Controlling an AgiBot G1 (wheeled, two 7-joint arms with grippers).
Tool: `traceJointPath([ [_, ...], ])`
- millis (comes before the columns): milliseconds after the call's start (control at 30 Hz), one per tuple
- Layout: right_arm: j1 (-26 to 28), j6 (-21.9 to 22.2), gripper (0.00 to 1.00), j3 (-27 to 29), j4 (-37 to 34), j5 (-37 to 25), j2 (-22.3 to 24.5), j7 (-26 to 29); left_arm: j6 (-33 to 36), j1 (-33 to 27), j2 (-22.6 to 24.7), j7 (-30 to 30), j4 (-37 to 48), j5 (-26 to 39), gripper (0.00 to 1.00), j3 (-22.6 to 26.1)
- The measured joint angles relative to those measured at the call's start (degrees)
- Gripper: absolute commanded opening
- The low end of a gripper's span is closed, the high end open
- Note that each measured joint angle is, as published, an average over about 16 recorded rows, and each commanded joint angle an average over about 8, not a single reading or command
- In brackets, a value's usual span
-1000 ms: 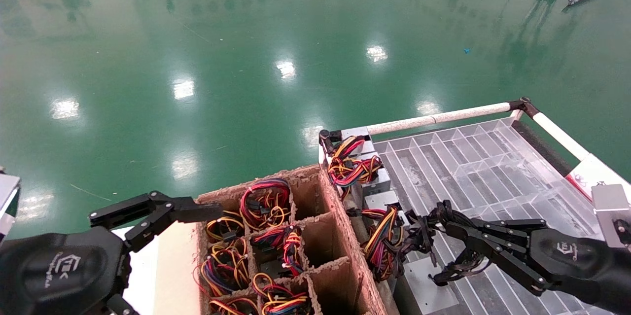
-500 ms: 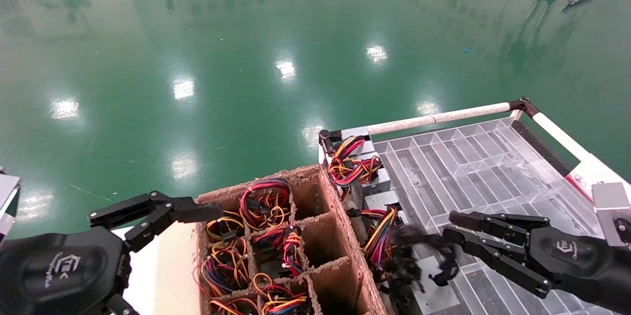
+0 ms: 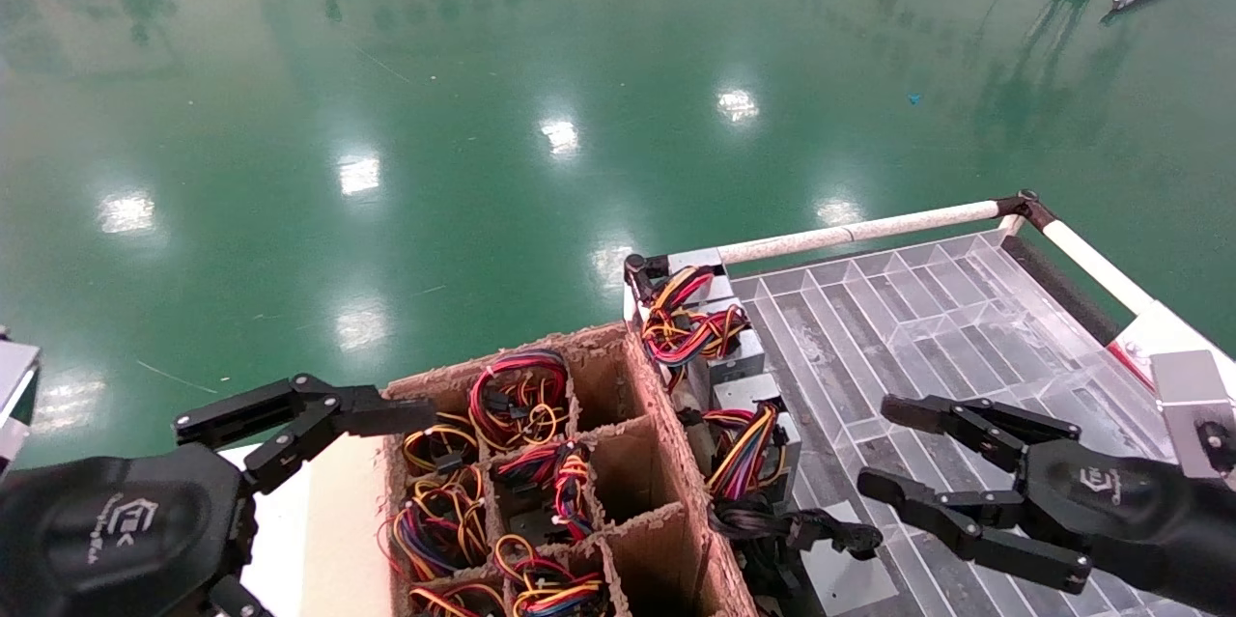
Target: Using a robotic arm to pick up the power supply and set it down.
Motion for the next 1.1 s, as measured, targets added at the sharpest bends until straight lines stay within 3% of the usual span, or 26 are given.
traceJointPath([
  [1100,-5.5,2.8,1.0,15.6,25.9,-7.3,-0.8,12.1,0.0,0.0,0.0,0.0,0.0,0.0,1.0,0.0],
])
